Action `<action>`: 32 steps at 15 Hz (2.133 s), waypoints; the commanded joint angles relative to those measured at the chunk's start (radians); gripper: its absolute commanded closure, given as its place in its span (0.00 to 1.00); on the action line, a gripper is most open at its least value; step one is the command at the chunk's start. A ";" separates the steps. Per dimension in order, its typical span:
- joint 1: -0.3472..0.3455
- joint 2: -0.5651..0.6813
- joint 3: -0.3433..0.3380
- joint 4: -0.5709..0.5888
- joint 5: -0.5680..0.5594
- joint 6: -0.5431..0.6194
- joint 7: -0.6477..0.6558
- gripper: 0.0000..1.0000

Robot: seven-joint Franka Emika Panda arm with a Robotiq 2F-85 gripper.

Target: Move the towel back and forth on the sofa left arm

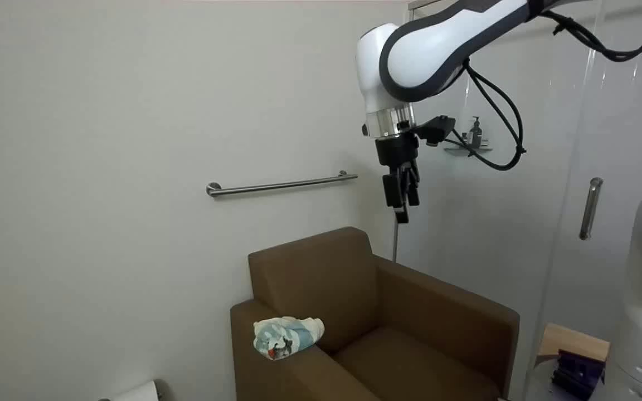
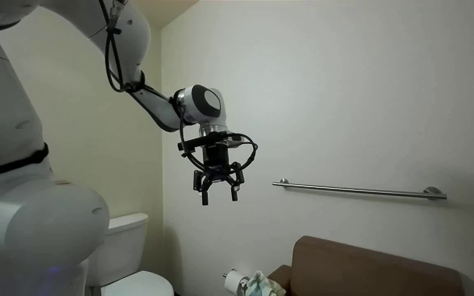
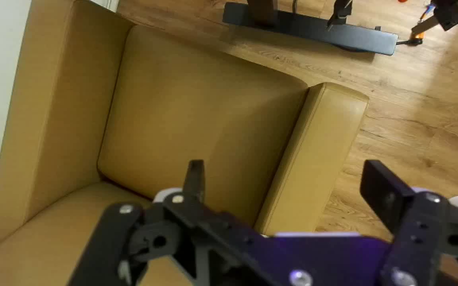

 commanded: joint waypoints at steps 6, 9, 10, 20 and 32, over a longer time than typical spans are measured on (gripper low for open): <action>0.005 0.000 -0.004 0.001 -0.001 -0.002 0.001 0.00; 0.005 0.000 -0.004 0.001 -0.001 -0.002 0.001 0.00; 0.005 0.000 -0.004 0.001 -0.001 -0.002 0.001 0.00; 0.043 0.135 -0.011 0.006 0.088 0.218 -0.029 0.00; 0.066 0.691 0.023 0.333 0.145 0.632 -0.004 0.00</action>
